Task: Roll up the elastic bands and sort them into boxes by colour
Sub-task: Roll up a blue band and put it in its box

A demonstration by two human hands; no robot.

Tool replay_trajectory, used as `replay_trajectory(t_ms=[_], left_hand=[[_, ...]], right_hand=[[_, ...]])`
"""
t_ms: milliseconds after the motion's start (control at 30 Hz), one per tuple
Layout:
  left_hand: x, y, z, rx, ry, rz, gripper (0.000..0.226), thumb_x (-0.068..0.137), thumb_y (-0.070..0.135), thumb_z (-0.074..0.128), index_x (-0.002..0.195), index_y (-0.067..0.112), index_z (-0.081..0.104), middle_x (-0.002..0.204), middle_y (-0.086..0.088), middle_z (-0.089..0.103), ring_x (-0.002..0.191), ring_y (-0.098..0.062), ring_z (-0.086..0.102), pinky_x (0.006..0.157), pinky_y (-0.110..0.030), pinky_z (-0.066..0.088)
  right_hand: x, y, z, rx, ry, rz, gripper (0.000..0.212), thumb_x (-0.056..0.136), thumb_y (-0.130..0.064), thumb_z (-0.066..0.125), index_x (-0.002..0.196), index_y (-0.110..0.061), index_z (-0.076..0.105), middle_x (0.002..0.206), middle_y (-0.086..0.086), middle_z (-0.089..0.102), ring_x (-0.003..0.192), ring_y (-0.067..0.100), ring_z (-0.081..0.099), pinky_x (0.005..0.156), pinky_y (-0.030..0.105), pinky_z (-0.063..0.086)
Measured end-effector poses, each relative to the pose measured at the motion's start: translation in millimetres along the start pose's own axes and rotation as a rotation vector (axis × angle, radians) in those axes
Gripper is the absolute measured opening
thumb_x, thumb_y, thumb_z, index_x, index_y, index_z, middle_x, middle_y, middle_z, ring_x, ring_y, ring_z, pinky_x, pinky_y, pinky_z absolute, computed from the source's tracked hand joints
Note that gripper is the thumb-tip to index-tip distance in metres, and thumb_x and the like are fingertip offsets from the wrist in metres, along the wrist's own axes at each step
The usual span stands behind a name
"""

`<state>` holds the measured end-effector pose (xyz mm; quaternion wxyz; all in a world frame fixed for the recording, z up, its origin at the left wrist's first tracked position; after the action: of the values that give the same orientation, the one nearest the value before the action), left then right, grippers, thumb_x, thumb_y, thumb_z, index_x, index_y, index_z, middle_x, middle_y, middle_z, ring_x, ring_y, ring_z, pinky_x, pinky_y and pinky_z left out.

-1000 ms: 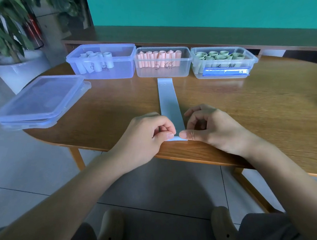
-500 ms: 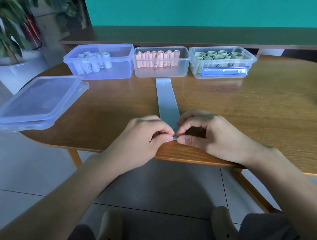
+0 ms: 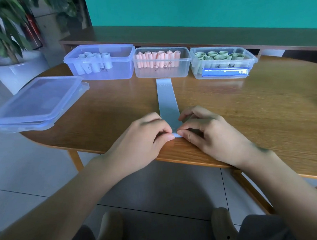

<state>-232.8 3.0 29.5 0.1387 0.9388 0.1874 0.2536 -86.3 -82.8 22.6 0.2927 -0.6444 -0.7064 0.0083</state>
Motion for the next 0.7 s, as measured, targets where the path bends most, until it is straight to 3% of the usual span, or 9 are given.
replay_trajectory(t_ms=[133, 233, 367, 500, 700], left_hand=[[1.6, 1.0, -1.2, 0.012, 0.02, 0.009, 0.02, 0.098, 0.031, 0.061, 0.098, 0.017, 0.075, 0.096, 0.006, 0.061, 0.084, -0.009, 0.058, 0.077, -0.025, 0.05], [1.6, 2.8, -2.0, 0.026, 0.038, 0.022, 0.022, 0.098, 0.031, 0.06, 0.099, 0.016, 0.077, 0.096, 0.005, 0.062, 0.083, -0.011, 0.06, 0.076, -0.027, 0.052], [2.1, 1.0, -1.7, 0.039, 0.063, 0.017, 0.02, 0.097, 0.031, 0.063, 0.1, 0.018, 0.077, 0.097, 0.006, 0.061, 0.083, -0.007, 0.058, 0.076, -0.02, 0.05], [3.2, -4.2, -1.1, -0.066, 0.016, -0.024, 0.018, 0.091, 0.029, 0.072, 0.108, 0.025, 0.071, 0.1, 0.016, 0.058, 0.086, 0.002, 0.055, 0.072, -0.004, 0.04], [7.1, -4.9, -0.4, -0.076, -0.002, -0.073, 0.005, 0.091, 0.027, 0.072, 0.096, 0.026, 0.071, 0.087, 0.019, 0.055, 0.085, 0.003, 0.054, 0.067, -0.003, 0.038]], right_hand=[[0.3, -0.3, -2.5, 0.062, 0.031, 0.01, 0.014, 0.095, -0.031, 0.066, 0.104, -0.023, 0.074, 0.12, -0.009, 0.058, 0.106, 0.001, 0.058, 0.091, 0.018, 0.044], [1.0, 1.1, -0.9, 0.076, -0.024, 0.02, 0.018, 0.093, -0.036, 0.068, 0.105, -0.024, 0.074, 0.116, -0.01, 0.06, 0.107, 0.005, 0.06, 0.092, 0.018, 0.045], [3.0, 4.8, -1.2, 0.105, -0.033, 0.038, 0.018, 0.091, -0.037, 0.069, 0.104, -0.027, 0.076, 0.116, -0.01, 0.06, 0.107, 0.002, 0.059, 0.09, 0.007, 0.037], [5.9, 4.6, -1.6, 0.105, -0.043, 0.02, 0.027, 0.092, -0.042, 0.062, 0.105, -0.024, 0.077, 0.117, -0.007, 0.061, 0.106, 0.002, 0.06, 0.092, 0.014, 0.043], [9.4, 6.1, -1.3, 0.093, -0.049, 0.007, 0.025, 0.094, -0.04, 0.061, 0.106, -0.025, 0.077, 0.115, -0.008, 0.061, 0.107, 0.003, 0.061, 0.096, 0.021, 0.046]])
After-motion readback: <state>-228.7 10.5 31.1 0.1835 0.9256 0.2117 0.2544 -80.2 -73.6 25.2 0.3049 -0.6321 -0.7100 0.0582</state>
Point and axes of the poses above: each hand's wrist, its own x-axis towards the middle knuckle, its own z-axis out of the palm, y = z × x, the point moved 6 cm from there along x, towards the middle knuckle
